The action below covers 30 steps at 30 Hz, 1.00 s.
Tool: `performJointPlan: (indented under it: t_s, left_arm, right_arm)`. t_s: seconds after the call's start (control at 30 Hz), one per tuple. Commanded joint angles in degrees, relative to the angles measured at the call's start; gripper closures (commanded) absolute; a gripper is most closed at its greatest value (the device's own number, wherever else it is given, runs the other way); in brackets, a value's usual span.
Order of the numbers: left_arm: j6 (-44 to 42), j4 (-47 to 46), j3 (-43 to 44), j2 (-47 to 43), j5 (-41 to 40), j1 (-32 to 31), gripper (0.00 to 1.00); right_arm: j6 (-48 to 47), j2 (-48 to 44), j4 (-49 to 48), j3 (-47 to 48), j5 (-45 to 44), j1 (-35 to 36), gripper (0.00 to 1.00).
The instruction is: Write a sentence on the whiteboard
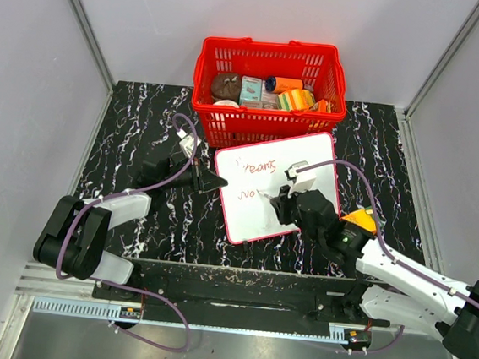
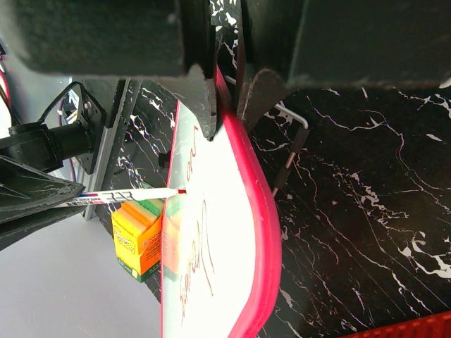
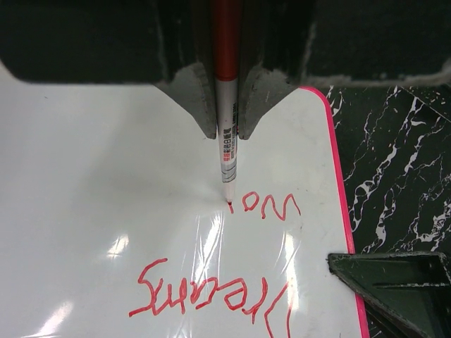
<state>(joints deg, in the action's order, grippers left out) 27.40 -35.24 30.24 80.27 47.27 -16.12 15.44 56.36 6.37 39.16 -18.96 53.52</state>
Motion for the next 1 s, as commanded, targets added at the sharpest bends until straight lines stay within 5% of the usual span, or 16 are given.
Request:
performJointPlan:
  t_s: [0.0, 0.97]
  left_arm:
    - [-9.38, 0.88, 0.35, -0.20, -2.53, -1.02, 1.00]
    - [-9.47, 0.97, 0.26, -0.20, -2.53, -1.11, 1.00]
  right_arm:
    - [0.73, -1.07, 1.18, -0.75, -0.29, -0.08, 1.00]
    - [0.12, 0.16, -0.57, 0.83, -2.40, -0.08, 1.00]
